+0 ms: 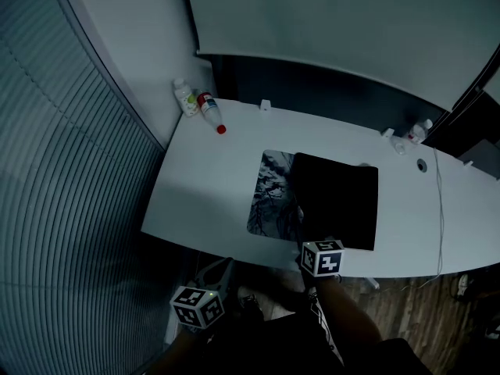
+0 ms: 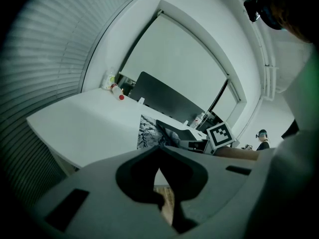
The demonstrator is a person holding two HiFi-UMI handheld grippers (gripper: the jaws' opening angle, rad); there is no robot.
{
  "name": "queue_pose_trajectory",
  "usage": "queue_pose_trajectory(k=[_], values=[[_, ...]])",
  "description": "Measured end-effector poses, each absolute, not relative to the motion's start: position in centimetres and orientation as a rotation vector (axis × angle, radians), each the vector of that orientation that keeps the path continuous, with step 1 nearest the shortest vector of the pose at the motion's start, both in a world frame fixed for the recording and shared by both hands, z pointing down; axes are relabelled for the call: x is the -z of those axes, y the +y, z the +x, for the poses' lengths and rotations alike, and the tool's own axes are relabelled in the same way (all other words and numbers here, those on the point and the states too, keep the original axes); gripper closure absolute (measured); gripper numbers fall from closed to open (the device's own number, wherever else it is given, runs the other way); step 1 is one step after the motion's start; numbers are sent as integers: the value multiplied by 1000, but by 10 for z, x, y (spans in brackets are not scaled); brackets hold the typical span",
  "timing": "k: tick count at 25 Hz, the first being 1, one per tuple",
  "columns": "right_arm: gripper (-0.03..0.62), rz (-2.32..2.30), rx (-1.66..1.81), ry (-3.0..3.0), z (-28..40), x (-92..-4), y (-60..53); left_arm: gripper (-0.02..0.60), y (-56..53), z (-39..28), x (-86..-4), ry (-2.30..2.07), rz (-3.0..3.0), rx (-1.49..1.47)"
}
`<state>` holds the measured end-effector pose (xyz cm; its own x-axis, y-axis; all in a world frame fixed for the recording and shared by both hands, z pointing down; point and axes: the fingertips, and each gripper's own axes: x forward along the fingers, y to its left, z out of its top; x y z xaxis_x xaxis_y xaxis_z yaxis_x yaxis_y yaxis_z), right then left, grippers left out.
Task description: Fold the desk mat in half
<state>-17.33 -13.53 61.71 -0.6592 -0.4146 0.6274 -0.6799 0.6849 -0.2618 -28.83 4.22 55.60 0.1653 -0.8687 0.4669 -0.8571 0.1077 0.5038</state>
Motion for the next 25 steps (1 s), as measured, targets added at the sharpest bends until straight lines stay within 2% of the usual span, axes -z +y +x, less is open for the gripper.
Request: queue_pose_trajectory(k=[25], values=[[553, 778, -667, -2373, -262, -618, -103, 575, 86, -359, -563, -1677, 1661, 42]])
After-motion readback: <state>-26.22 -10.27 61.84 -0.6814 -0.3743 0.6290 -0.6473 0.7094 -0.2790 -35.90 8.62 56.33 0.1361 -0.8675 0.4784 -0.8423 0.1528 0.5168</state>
